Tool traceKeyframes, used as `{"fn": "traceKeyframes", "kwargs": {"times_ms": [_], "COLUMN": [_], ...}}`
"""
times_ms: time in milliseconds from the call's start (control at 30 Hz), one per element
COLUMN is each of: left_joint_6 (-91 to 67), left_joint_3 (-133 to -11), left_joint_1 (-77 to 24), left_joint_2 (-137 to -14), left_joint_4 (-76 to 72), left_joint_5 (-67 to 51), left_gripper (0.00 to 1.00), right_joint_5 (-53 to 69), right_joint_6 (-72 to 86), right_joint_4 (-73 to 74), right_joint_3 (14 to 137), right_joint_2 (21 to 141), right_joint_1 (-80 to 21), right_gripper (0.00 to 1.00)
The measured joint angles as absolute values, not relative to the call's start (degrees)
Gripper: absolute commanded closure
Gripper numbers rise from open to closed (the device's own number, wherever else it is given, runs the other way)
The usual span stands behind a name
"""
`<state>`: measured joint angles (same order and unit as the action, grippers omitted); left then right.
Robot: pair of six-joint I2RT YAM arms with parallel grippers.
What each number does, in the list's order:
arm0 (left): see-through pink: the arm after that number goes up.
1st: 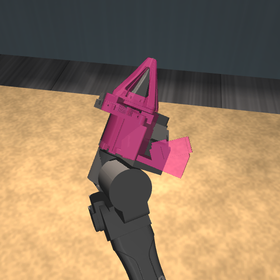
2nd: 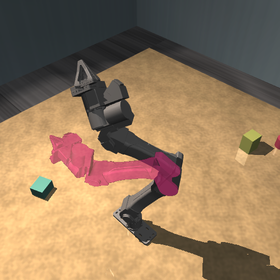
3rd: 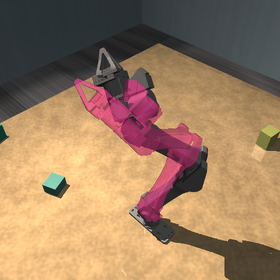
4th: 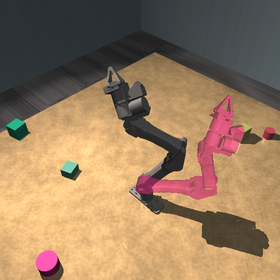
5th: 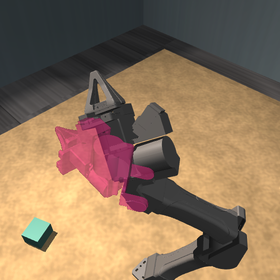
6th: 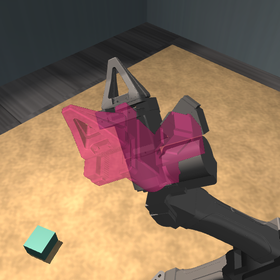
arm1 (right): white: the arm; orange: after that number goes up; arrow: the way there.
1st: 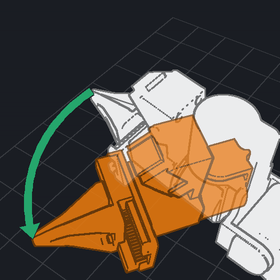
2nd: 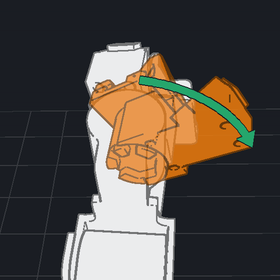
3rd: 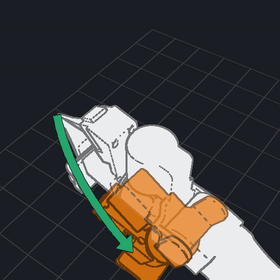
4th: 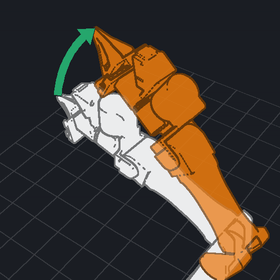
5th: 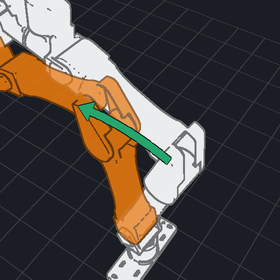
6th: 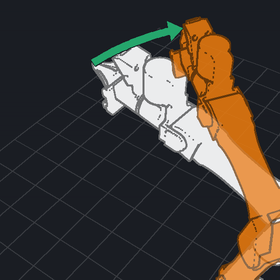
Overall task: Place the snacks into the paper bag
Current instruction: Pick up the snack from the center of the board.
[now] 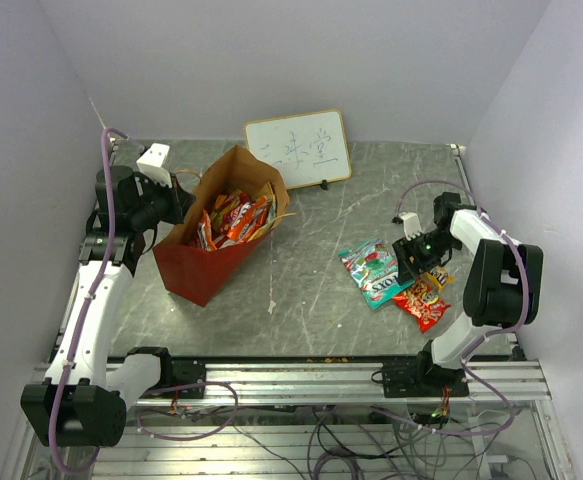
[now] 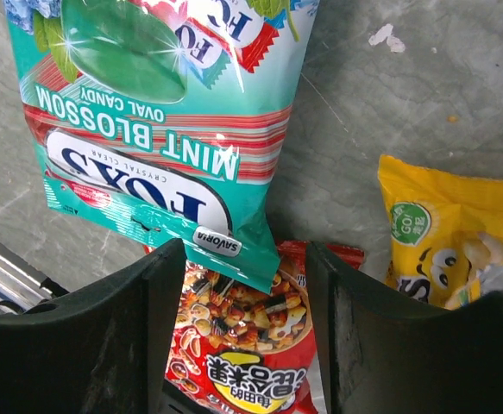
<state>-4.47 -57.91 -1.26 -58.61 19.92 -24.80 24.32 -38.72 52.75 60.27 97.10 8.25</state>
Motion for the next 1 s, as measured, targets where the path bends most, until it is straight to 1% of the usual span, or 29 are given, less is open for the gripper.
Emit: {"fn": "traceKeyframes", "kwargs": {"times_ms": [133,233,467,700,1000], "left_joint_6": [-4.5,-4.5,-4.5,-4.4,-4.3], "left_joint_3": [-57.8,-57.8,-57.7,-57.7,-57.7], "left_joint_1": [-1.3,-1.3,-1.3,-1.3,-1.3], "left_joint_2": [-58.6,-58.6,-58.6,-58.6,-58.6], "left_joint_4": [19.9,19.8,19.6,19.6,19.6], "left_joint_5": [-24.8,-24.8,-24.8,-24.8,-24.8], "left_gripper": [0.93,0.93,0.93,0.93,0.93], "right_joint_5": [26.1,27.5,31.6,36.6,45.1], "right_joint_6": [-39.1,-39.4,-39.6,-40.0,-38.0], "right_joint_4": [52.4,52.1,54.2,59.4,66.1], "right_joint_3": [60.2,60.2,62.1,69.6,88.1], "right_joint_2": [99.4,100.6,102.5,101.8,94.4], "right_joint_1": [8.6,8.8,10.3,10.5,10.5], "right_gripper": [0.57,0.67,1.00,1.00,1.00]}}
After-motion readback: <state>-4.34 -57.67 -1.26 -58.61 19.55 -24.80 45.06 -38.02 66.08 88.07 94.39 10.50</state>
